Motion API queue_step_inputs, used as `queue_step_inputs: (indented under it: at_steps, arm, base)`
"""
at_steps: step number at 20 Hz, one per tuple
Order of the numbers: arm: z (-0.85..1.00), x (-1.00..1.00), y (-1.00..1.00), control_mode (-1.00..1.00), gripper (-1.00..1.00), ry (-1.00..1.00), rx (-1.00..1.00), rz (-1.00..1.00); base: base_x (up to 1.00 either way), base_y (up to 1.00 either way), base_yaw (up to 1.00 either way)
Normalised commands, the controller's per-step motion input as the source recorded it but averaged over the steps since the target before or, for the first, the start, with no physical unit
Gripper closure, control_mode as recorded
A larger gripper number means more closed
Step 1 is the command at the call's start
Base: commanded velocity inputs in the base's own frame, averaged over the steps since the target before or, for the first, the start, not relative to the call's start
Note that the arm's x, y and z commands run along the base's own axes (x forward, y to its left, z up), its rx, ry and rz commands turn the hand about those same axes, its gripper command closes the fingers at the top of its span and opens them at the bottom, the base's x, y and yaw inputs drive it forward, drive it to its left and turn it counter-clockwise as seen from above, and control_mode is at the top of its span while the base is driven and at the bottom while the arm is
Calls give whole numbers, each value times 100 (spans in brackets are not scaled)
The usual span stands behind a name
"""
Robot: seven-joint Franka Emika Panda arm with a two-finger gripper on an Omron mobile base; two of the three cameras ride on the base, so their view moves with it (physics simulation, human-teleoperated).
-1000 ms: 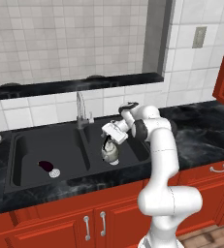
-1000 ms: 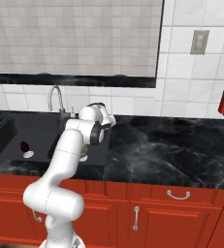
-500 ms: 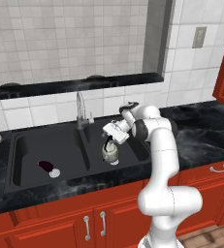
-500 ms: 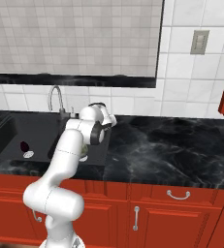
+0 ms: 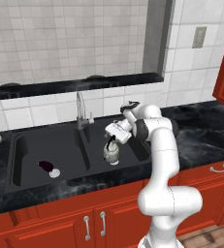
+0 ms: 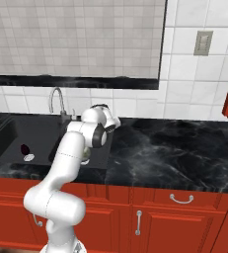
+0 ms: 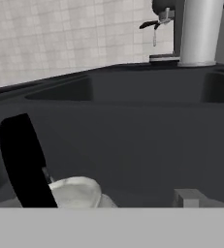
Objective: Open the cabinet, pick the kettle from the cabinet, and place it in the sink.
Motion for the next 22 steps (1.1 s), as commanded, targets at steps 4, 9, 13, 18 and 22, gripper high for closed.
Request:
queue_step_inputs:
  at_steps: [4,9,13,18,22]
  arm:
    - [-14,4,-33,-100,-100,4,-8,0]
    - [-13,7,-31,-100,-100,5,-11,0]
    - [-10,6,-28,-100,-100,0,-13,0]
    - [-3,2,-28,-100,-100,0,-11,-1]
    - [4,0,-19,-100,-100,0,-12,-7]
  base:
    - [0,0,0]
    - [0,0,0]
    - [0,0,0]
    - [0,0,0]
    - [0,0,0]
